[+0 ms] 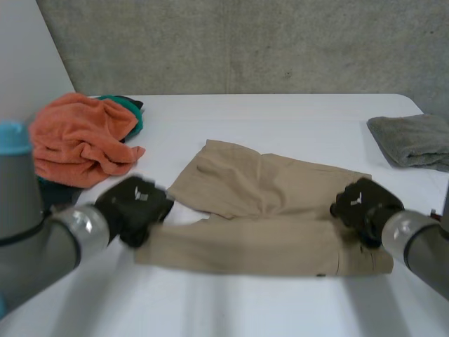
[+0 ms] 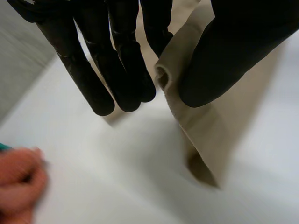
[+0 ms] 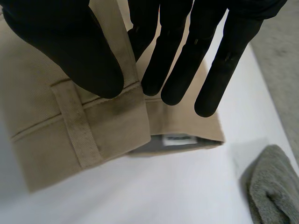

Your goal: Fold the laundry.

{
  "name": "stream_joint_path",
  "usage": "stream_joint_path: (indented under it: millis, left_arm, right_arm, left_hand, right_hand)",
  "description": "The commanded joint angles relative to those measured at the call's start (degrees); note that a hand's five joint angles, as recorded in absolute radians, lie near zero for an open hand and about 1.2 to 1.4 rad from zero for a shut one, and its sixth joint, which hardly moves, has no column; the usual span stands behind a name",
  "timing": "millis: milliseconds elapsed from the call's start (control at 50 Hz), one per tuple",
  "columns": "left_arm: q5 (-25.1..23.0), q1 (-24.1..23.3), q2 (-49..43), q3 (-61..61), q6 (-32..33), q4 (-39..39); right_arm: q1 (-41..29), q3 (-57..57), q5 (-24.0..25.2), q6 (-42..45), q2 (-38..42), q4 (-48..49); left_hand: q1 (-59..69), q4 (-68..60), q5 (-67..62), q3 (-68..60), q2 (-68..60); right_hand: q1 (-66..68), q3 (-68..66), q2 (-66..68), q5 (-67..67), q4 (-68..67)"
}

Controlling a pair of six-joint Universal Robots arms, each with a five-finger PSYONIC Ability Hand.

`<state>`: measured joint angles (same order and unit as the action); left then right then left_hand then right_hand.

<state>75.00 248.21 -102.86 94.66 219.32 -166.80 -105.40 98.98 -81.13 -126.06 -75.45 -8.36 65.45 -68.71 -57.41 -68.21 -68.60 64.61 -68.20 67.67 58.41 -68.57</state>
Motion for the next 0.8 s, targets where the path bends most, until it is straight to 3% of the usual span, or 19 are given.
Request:
stream_joint_path:
  millis: [20,220,320,540,620,720,800]
  left_arm:
    - [2.1,-3.4,-10.6,-18.4,-7.8,-5.0]
    - [9.3,-6.7,-31.2,-51.2,-10.6,-4.2]
    - [13.7,-7.4,-43.3,-68.7,-10.4,2.6]
    - [14.5,-7.9,-59.4,-93.2,-10.7,7.2]
    - [15.6,-6.4,-58.5,-97.8,-11.4,6.3]
    - [16.6,-3.7,-49.6,-101.8,-15.4,-5.1]
    - [16.8,-2.3,-38.5,-97.1,-20.6,-13.7]
  right_arm:
    - [-0.5,-8.6,-5.2,-9.2,4.5,4.2]
    - [-1.7,-16.8,-12.2,-12.2,11.9,17.1]
    - [-2.9,-22.0,-14.0,-11.8,19.1,23.8]
    - [-3.8,-30.9,-17.0,-12.3,28.7,27.4]
    - [-4.6,-35.8,-15.6,-13.3,29.7,32.3]
    - [-6.7,-47.7,-16.2,-15.4,28.2,45.5]
    - [-9.1,-56.3,-20.2,-19.4,24.2,52.6]
  left_hand:
    - [14.6,-11.3,-12.6,-11.8,-11.4]
    - [14.6,-11.3,-12.6,-11.8,-11.4]
    - [14.6,-11.3,-12.6,-11.8,-11.4]
    - [14.6,-11.3,-12.6,-11.8,-11.4]
    - [14.6,-11.3,-12.6,-11.8,-11.4]
    - [14.6,-11.3,-12.6,-11.8,-11.4]
    - [14.6,-11.3,-12.6,-11.8,-11.4]
  right_hand:
    - [15.4,-11.8,12.3,11.6,-11.4]
    - [15.4,-11.8,12.3,11.6,-11.4]
    - [15.4,-11.8,12.3,11.6,-11.4]
    - [15.4,-11.8,12.3,11.6,-11.4]
    - [15.4,-11.8,12.3,11.6,-11.4]
    - [15.4,-11.8,12.3,11.6,-11.4]
    - [15.4,-11.8,12.3,11.6,-11.4]
